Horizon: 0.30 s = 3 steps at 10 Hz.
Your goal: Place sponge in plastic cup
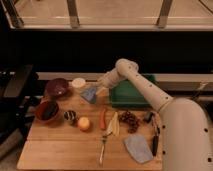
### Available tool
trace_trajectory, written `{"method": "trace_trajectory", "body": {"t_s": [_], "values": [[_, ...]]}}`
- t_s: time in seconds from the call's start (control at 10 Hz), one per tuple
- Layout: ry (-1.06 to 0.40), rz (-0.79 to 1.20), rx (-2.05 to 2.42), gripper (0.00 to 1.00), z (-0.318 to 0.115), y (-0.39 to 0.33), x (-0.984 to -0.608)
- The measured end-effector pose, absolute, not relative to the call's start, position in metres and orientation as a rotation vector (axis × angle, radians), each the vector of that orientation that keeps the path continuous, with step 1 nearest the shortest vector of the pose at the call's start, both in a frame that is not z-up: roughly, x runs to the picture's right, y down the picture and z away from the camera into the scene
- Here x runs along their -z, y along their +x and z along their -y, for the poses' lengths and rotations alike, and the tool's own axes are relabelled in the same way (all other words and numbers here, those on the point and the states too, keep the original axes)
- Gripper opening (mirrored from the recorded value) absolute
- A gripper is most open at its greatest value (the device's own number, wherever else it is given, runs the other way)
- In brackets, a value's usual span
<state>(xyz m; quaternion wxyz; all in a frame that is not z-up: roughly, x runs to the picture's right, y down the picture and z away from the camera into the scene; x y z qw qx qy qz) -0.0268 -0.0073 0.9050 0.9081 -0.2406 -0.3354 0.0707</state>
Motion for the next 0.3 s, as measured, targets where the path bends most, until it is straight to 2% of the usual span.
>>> {"method": "trace_trajectory", "body": {"t_s": [0.3], "values": [[-0.500, 0.712, -0.145, 0.79, 0.0108, -0.0282, -0.9028]]}}
